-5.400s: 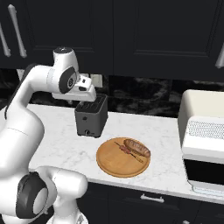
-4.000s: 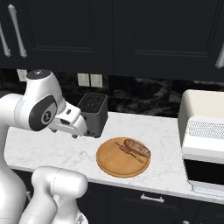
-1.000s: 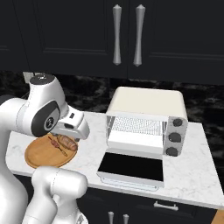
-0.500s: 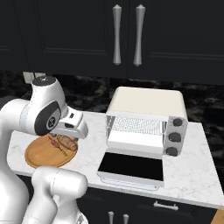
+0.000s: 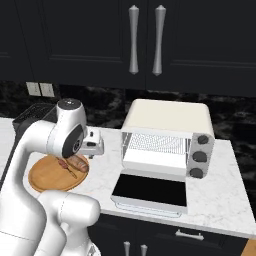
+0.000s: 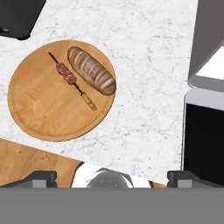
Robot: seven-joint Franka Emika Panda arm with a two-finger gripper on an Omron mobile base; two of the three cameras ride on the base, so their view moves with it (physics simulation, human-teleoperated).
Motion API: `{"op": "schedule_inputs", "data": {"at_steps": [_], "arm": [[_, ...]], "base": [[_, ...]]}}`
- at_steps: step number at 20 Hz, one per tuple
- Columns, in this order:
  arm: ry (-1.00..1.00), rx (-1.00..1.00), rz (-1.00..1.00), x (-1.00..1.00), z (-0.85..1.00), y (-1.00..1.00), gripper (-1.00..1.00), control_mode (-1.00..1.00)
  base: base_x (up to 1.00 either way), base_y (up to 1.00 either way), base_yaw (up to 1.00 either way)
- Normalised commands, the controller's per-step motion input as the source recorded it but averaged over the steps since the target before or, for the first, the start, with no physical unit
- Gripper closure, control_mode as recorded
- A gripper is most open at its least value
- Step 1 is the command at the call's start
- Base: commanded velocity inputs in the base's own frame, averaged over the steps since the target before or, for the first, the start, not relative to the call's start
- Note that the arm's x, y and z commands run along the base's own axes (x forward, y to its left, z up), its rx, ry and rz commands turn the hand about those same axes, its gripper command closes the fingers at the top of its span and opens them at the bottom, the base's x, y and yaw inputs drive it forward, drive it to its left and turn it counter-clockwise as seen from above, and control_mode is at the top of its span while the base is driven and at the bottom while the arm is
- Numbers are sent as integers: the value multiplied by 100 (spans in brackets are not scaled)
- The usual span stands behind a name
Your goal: Pick up the kebab skewer and baguette bread, and place them inside the toaster oven. Close the toaster oven door and start by setting the timer.
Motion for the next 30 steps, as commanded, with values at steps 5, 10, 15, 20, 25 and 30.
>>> {"op": "schedule_inputs", "data": {"at_steps": [5,10,15,20,25,30], "arm": [[-1,0,11,28,-25,31,-100,-100],[0,0,23,44,-32,21,-100,-100],[0,0,15,43,-53,18,-100,-100],[0,0,4,40,-50,38,-100,-100],[0,0,2,46,-33,5,-100,-100],[0,0,7,37,-19,-8,-100,-100]], "base": [[0,0,0],[0,0,0],[0,0,0],[0,0,0],[0,0,0],[0,0,0]]}}
